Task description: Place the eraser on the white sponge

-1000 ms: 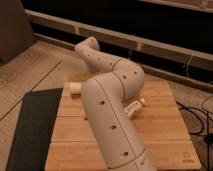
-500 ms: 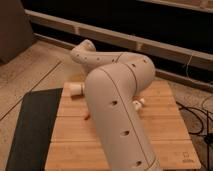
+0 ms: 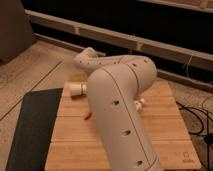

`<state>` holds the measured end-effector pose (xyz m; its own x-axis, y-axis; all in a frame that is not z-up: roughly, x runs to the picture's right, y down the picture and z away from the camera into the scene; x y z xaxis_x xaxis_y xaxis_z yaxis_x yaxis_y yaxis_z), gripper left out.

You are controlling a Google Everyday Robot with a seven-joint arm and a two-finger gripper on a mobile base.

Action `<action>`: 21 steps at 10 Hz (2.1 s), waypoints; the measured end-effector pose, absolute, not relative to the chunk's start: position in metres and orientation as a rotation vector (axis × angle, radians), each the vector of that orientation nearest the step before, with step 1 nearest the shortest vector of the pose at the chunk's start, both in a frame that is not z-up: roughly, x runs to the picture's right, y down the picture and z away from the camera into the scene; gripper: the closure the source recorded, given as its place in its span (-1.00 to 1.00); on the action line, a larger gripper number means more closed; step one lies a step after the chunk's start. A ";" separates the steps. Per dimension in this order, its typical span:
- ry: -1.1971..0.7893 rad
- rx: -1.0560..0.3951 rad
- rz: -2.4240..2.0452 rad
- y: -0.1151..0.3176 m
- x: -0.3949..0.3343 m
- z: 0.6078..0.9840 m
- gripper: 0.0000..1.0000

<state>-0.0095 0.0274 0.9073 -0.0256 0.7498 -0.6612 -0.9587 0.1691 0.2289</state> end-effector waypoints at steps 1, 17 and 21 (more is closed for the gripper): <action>0.796 -0.342 1.414 0.032 -0.004 0.911 1.00; 0.814 -0.391 1.380 0.046 0.002 0.923 0.57; 0.816 -0.391 1.379 0.047 0.002 0.923 0.64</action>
